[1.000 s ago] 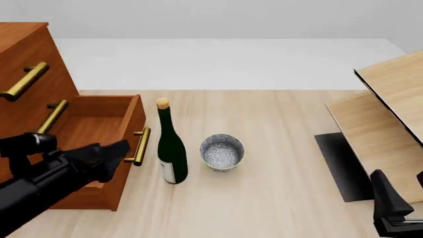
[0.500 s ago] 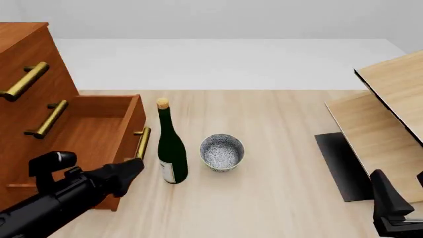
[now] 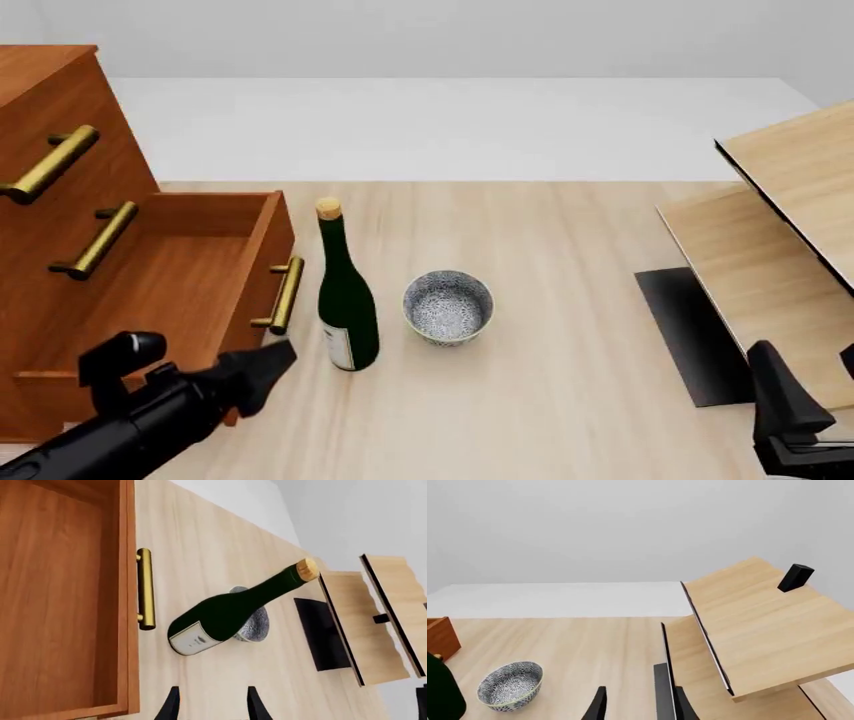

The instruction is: Close the bottom drawer of the cabinet and open the top drawer.

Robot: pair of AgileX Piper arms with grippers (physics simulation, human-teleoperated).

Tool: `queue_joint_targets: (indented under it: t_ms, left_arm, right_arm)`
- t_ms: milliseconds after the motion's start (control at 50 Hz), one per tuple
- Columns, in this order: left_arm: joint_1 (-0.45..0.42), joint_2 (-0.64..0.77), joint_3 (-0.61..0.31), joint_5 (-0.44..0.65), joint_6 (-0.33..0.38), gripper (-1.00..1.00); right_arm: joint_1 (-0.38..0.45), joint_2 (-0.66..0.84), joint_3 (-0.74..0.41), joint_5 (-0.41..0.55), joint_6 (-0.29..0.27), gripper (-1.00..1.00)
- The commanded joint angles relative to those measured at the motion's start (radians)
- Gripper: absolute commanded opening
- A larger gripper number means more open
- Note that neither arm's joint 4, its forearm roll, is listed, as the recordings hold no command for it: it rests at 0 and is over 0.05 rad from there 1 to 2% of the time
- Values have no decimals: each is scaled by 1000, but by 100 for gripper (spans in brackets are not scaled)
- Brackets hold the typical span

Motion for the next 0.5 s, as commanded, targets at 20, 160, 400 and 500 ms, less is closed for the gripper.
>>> queue_joint_targets:
  t_ms: [20, 160, 400, 500]
  left_arm:
    - [3, 41, 39, -66, -35, 100]
    - [24, 53, 32, -48, -19, 100]
    - [72, 87, 43, -64, -3, 100]
    - [96, 94, 38, -51, 14, 100]
  right_arm:
    - [2, -1, 0, 2, 2, 100]
    - [4, -6, 0, 7, 1, 100]
    - [3, -7, 0, 8, 0, 100]
    - [4, -7, 0, 8, 1, 100]
